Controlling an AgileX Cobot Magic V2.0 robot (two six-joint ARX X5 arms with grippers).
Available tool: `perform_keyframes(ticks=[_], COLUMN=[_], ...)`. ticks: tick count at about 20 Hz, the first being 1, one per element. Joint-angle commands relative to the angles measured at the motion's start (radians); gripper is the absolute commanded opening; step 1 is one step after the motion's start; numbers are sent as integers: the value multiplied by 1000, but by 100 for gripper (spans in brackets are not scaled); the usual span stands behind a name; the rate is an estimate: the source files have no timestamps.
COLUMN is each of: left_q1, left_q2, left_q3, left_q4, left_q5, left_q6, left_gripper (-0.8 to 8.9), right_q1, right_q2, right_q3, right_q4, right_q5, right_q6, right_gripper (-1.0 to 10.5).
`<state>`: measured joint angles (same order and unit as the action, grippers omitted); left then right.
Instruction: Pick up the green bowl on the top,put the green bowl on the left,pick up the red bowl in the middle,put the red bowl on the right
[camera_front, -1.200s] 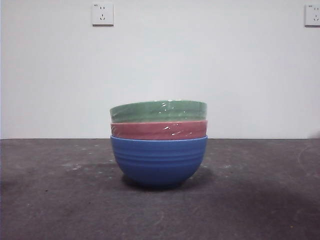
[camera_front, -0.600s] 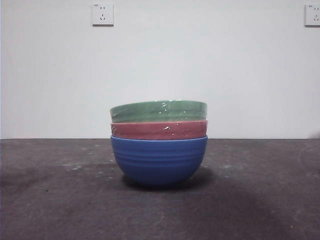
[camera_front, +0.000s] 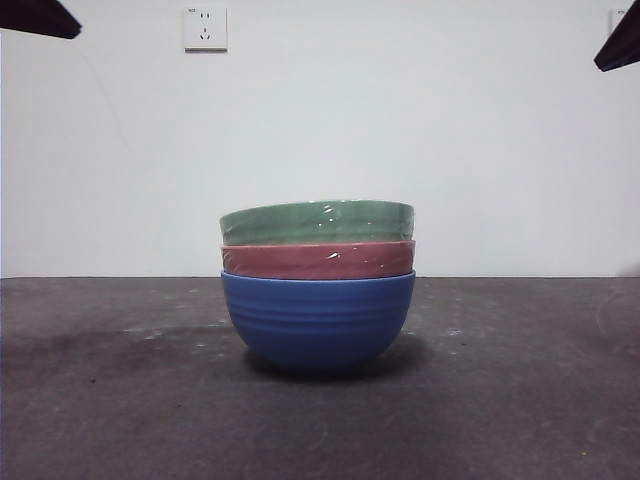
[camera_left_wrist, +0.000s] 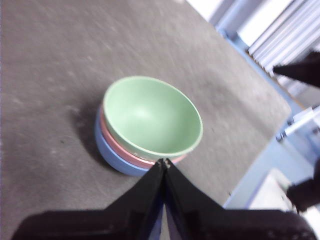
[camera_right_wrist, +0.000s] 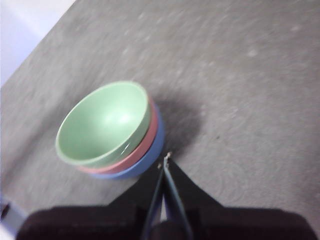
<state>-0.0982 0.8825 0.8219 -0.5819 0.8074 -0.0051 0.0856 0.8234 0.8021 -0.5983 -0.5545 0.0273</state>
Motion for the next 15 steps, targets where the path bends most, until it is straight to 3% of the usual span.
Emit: perform_keyframes(ticks=[1,4,5,6,7,8,10,12,15], left_q1=[-42,-93,-111,-146,-179,-217,-281,-343,-445], left_q2=[9,11,11,11,11,13,42,112,264], left_q3=[12,12,12,13,14,18,40,92,214], left_q4=[-2,4,6,11,13,14,19,19,-31], left_q5=[10,-8,-31,-92,-148,-215,-275,-286,-322], left_q6=[69,87,87,83,83,83,84,90,167], left_gripper=[-2,44,113,273,361,377,377,377,377], right_q1=[1,1,1,2,2,2,2,3,3], right_q2=[9,8,8,8,9,9,11,16,21], right_q3=[18,19,19,19,19,19,19,19,19], right_q4=[-26,-33,-37,-41,-43,-42,-41,-39,-39], right_q5=[-42,-48,-48,-48,-45,-45,-45,-45,-45], right_q6=[-91,-93,-93,-92,-88,-84,-81,-80,-77], right_gripper=[-1,3,15,107,201,263,260,257,257])
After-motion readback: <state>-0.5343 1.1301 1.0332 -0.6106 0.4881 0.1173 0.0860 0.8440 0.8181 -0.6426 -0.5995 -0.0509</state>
